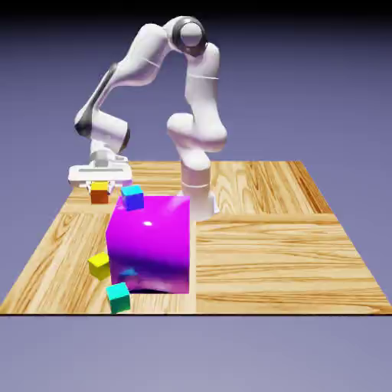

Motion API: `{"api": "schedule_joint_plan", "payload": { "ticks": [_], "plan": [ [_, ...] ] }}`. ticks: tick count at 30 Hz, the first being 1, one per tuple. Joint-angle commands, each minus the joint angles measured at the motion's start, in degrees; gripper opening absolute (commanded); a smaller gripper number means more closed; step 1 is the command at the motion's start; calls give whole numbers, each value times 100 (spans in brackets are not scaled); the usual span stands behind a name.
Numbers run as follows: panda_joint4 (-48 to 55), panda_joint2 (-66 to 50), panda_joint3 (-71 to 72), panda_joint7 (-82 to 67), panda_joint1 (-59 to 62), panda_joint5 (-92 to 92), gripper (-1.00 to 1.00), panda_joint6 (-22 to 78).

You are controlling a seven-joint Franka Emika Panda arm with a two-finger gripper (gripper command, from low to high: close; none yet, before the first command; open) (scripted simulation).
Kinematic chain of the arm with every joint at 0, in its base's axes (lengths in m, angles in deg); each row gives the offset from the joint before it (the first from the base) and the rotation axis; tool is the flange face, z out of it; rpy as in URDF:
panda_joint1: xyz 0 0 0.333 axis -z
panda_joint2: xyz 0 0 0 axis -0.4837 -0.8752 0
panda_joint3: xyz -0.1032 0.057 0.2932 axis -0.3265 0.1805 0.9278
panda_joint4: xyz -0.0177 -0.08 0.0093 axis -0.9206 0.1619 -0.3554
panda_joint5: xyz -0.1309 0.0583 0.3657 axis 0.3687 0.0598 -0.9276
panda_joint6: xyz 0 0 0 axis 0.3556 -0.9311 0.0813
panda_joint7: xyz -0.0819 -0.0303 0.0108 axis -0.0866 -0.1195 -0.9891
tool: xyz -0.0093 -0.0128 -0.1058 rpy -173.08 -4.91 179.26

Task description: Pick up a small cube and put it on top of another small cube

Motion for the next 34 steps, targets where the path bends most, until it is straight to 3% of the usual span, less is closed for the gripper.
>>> {"api": "schedule_joint_plan", "payload": {
  "ticks": [1, 18, 32, 33, 34],
  "plan": [
    [-21, 208, -132, 186, -171, 212, -100, -73],
    [-484, 3424, -2061, 3133, -2882, 3224, -100, -1391],
    [-955, 5451, -4409, 5186, -5350, 6563, -100, -4046],
    [-955, 5451, -4409, 5186, -5350, 6563, 100, -4046],
    [-955, 5451, -4409, 5186, -5350, 6563, 100, -4046]
  ]
}}
